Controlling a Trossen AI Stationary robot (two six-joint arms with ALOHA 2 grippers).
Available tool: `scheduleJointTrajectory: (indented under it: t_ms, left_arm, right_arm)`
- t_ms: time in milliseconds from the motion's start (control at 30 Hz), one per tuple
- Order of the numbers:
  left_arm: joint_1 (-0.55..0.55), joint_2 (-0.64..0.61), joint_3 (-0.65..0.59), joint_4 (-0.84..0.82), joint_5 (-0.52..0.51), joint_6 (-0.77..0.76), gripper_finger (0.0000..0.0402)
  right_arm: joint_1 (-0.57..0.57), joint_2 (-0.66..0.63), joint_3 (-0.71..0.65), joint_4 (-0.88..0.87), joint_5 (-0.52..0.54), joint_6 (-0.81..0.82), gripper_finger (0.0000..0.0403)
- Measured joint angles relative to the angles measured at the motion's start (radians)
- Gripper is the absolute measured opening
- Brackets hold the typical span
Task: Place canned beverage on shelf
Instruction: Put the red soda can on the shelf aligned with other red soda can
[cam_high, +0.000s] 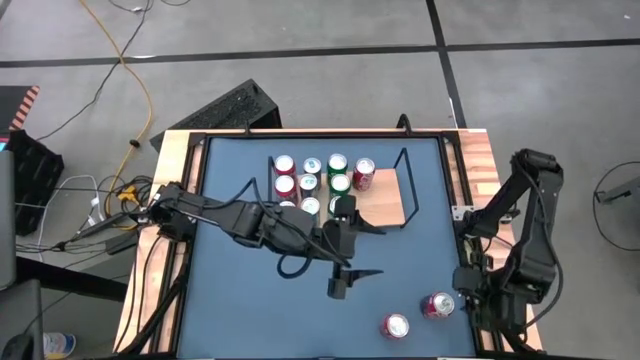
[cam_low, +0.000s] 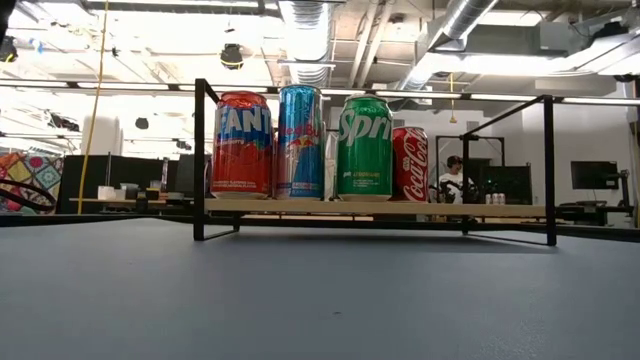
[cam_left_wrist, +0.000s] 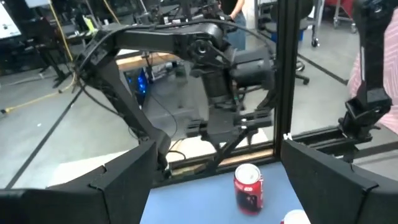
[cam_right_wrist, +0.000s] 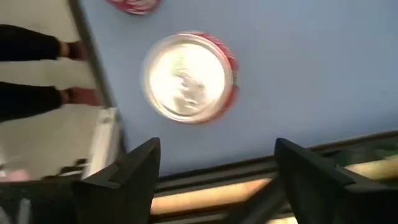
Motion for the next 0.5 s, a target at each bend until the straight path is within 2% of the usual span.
scheduleJointTrajectory:
  t_ms: [100,300,500]
  left_arm:
    - [0.004,0.000,0.000,-0.025,0.000,-0.013,0.0329]
    - [0.007,0.000,0.000,-0.058,0.006,-0.017,0.0329]
    - [0.012,0.002,0.000,-0.083,0.013,-0.035,0.0329]
  right_arm:
    - [-0.019,0.014,0.001,0.062,0.005,-0.015,0.0318]
    - [-0.051,0.043,0.002,0.100,0.008,-0.021,0.0388]
    - [-0.106,0.098,0.002,0.104,-0.016,-0.119,0.0385]
